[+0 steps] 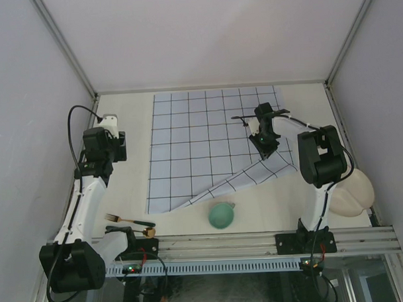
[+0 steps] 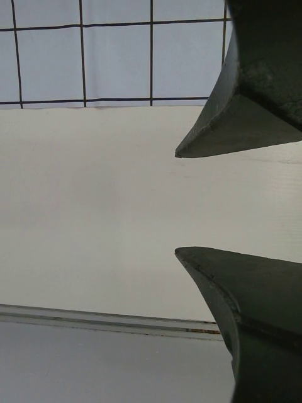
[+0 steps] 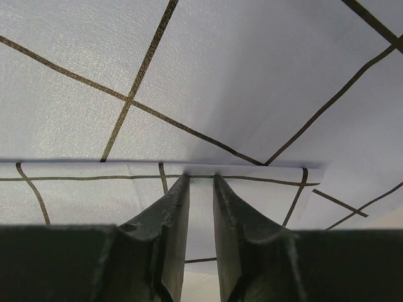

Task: Set the dinner table for one person
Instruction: Flatten out the napkin at the center of the board.

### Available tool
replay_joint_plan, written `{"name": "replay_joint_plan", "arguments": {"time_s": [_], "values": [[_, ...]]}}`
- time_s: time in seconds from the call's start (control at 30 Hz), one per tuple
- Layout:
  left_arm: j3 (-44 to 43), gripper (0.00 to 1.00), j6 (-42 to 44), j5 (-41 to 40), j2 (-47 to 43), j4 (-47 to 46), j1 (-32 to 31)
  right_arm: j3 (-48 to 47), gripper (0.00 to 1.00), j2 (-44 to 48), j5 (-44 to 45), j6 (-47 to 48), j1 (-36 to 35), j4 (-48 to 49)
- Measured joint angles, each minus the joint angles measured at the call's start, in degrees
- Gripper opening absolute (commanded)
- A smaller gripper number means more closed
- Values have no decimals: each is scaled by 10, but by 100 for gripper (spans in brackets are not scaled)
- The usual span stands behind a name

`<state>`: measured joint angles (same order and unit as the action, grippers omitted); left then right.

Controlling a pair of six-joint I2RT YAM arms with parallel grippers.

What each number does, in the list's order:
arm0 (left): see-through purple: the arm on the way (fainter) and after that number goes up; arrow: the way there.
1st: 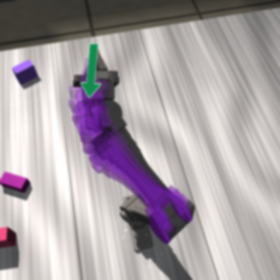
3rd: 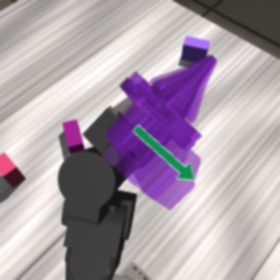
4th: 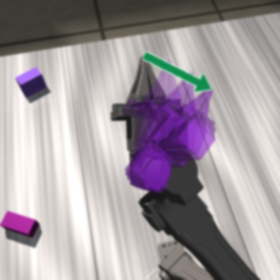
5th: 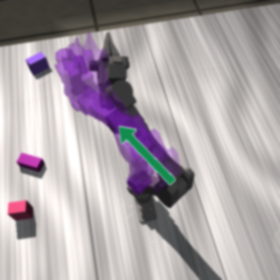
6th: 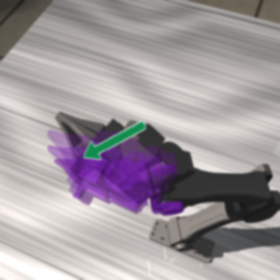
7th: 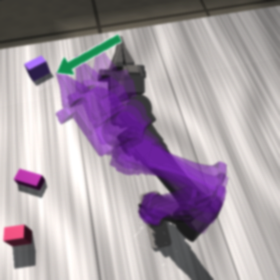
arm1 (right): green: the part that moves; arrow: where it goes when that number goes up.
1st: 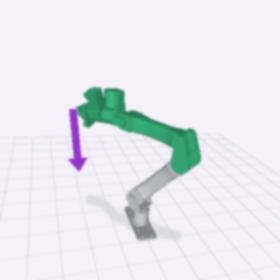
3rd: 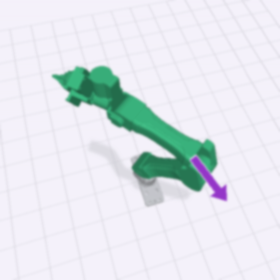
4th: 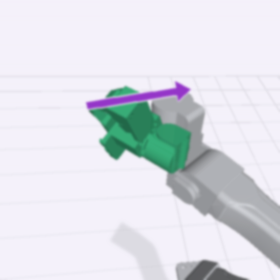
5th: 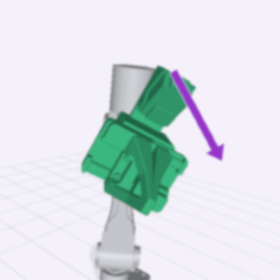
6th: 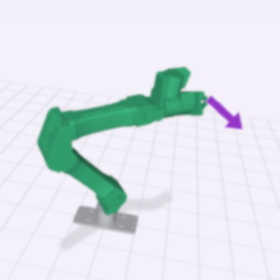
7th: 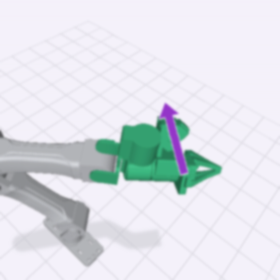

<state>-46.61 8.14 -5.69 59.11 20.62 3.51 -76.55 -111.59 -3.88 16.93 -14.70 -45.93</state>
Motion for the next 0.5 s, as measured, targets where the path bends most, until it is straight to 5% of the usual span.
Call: {"name": "replay_joint_plan", "arguments": {"time_s": [0.23, 0.5], "values": [[0, 63, 0, 0, 0, 0, 0, 0, 46, 3, 12, -1, 16, 9], [0, 63, 0, 1, 0, 0, 0, 0, 48, 13, 17, 0, 87, 18]]}}
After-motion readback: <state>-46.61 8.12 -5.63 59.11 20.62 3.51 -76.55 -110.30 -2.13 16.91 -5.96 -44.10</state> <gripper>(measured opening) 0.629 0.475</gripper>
